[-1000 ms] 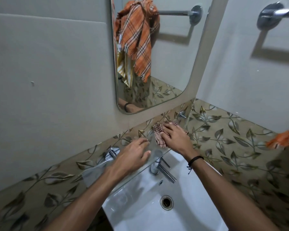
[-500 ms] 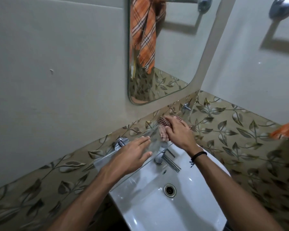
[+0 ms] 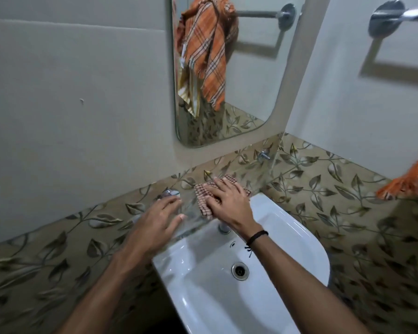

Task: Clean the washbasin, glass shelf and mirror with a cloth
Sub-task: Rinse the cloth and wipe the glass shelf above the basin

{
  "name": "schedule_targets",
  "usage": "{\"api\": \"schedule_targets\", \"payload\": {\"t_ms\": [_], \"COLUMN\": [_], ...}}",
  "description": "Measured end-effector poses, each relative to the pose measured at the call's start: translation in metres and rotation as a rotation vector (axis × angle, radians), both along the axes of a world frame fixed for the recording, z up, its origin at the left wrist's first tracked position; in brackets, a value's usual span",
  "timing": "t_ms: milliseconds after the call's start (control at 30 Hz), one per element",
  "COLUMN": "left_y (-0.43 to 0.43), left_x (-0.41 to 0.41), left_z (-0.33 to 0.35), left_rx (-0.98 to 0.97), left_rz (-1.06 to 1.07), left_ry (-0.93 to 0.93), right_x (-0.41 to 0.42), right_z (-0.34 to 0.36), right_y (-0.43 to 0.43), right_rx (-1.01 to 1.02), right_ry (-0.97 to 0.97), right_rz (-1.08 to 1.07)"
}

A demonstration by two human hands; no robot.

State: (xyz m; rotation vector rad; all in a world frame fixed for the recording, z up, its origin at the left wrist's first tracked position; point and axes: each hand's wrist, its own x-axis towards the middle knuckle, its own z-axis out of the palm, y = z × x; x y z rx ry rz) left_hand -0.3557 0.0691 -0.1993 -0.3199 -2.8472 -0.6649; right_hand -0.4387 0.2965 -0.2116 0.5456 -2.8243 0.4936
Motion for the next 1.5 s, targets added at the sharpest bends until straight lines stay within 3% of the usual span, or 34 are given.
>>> {"api": "schedule_targets", "payload": {"t_ms": [167, 400, 600, 733, 867, 967, 1033, 1133, 1267, 1367, 1433, 1500], "left_y": [-0.010, -0.005, -0.004, -0.007, -0.014, -0.019, -0.022, -0.023, -0.023, -0.024, -0.023, -0.023], "left_x": [0.019, 0.027, 0.026, 0.024, 0.026, 0.026, 0.023, 0.020, 0.020, 0.018, 0.018, 0.018], "left_z": [-0.008, 0.000, -0.006, -0.006, -0.003, -0.006, -0.010, -0.015, -0.017, -0.018, -0.018, -0.018], "left_rx": [0.079, 0.111, 0.128, 0.172, 0.150, 0.088, 0.061, 0.061, 0.095, 0.118, 0.122, 0.132], "left_rz": [0.173, 0.187, 0.179, 0.156, 0.124, 0.095, 0.075, 0.062, 0.052, 0.054, 0.055, 0.058], "left_ry": [0.038, 0.033, 0.059, 0.072, 0.050, 0.049, 0.055, 0.057, 0.061, 0.048, 0.047, 0.051], "right_x": [-0.002, -0.050, 0.025, 0.008, -0.039, -0.034, -0.007, 0.035, 0.046, 0.027, 0.016, 0.006], "right_z": [-0.001, 0.003, -0.003, -0.005, 0.004, -0.005, -0.020, -0.036, -0.051, -0.048, -0.038, -0.030], "right_y": [0.019, 0.046, -0.032, -0.002, 0.038, 0.017, -0.013, -0.046, -0.065, -0.065, -0.059, -0.050], "right_rx": [0.002, 0.043, 0.035, -0.023, -0.014, -0.088, -0.302, -0.789, -1.650, -2.352, -2.496, -2.516], "right_ry": [0.006, -0.051, 0.011, 0.051, -0.065, -0.016, 0.089, 0.133, 0.108, -0.134, -0.238, -0.248], "right_rz": [0.173, -0.141, 0.034, 0.086, -0.144, -0.309, -0.364, -0.366, -0.523, -0.437, -0.277, -0.132]}}
